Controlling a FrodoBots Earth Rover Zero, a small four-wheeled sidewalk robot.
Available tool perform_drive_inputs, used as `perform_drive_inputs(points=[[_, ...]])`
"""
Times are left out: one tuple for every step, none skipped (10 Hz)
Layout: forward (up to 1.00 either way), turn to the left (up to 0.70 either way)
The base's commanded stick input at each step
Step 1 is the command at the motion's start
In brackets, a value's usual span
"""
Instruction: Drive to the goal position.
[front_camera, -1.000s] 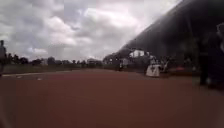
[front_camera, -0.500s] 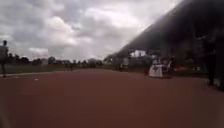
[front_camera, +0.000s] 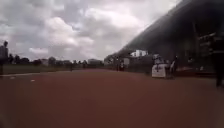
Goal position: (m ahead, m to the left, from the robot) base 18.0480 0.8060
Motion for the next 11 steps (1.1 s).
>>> perform_drive_inputs(points=[[0.70, 0.00], [0.70, 0.00], [0.70, 0.00], [0.70, 0.00], [0.70, 0.00], [0.70, 0.00], [0.70, 0.00], [0.70, 0.00], [0.70, 0.00], [0.70, 0.00], [0.70, 0.00]])
